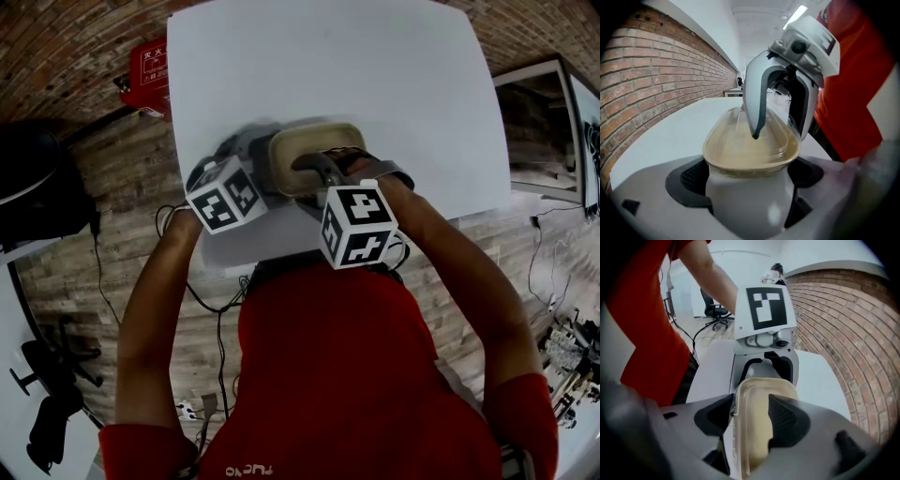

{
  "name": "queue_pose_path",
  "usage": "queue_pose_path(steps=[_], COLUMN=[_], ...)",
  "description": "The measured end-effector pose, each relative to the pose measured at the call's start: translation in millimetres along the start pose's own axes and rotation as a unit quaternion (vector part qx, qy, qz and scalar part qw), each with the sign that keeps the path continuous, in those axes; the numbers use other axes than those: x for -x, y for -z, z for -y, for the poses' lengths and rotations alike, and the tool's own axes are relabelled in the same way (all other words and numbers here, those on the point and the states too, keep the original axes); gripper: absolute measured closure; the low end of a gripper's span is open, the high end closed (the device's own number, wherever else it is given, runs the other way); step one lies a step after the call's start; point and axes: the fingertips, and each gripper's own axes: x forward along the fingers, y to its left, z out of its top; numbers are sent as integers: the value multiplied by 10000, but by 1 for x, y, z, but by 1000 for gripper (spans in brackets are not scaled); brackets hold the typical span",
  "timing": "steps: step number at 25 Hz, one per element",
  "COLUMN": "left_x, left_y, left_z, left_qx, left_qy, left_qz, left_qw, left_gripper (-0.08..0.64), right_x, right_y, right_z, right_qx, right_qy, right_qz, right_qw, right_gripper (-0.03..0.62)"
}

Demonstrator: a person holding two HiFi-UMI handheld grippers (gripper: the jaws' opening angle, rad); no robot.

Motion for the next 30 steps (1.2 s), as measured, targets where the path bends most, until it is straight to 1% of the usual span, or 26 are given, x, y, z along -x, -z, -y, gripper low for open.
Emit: queue_pose_path(steps=[4, 7, 9, 10, 11, 12, 14, 15, 17, 20, 22, 24, 27, 30], left_x=[1, 1, 0, 1, 2, 3, 4, 4, 5, 7, 6, 4, 2, 0], left_y=[-1, 0, 0, 1, 1, 1, 1, 1, 1, 0, 2, 3, 3, 3], left_z=[0, 0, -1, -2, -3, -3, -3, -2, -1, -2, -2, -1, -2, -2], left_qx=[-66, -110, -123, -116, -104, -94, -94, -100, -88, -2, -49, -116, -115, -142], left_qy=[-34, -51, -65, -71, -74, -72, -39, -8, 59, 78, 47, 26, 1, -38], left_qz=[70, 75, 90, 95, 105, 121, 148, 152, 160, 202, 144, 84, 54, 46], left_qw=[9999, 9999, 9999, 9999, 9999, 9999, 9998, 9998, 9998, 9998, 9999, 9999, 9999, 9999], left_gripper=[55, 55, 55, 55, 55, 57, 55, 57, 57, 57, 57, 57, 57, 57], right_x=[7, 10, 11, 12, 11, 11, 9, 7, 2, -8, -11, -12, -10, -6], right_y=[-5, -8, -10, -11, -12, -13, -15, -16, -16, -12, -10, -9, -9, -11], right_z=[1, 2, 4, 4, 5, 5, 4, 2, -2, -4, -3, -3, -3, -3], right_qx=[-545, -1112, -1436, -1442, -1296, -1022, -322, 15, 552, 1035, 1160, 1190, 1136, 990], right_qy=[-584, -1020, -1198, -1171, -1034, -806, -259, -23, 265, 473, 556, 569, 519, 319], right_qz=[264, 485, 601, 615, 569, 468, 196, 58, -241, -721, -926, -992, -987, -911], right_qw=[9965, 9874, 9805, 9807, 9845, 9904, 9990, 10000, 9978, 9909, 9874, 9863, 9872, 9904], right_gripper=[357, 360, 366, 367, 367, 367, 366, 365, 349, 333, 333, 334, 358, 380])
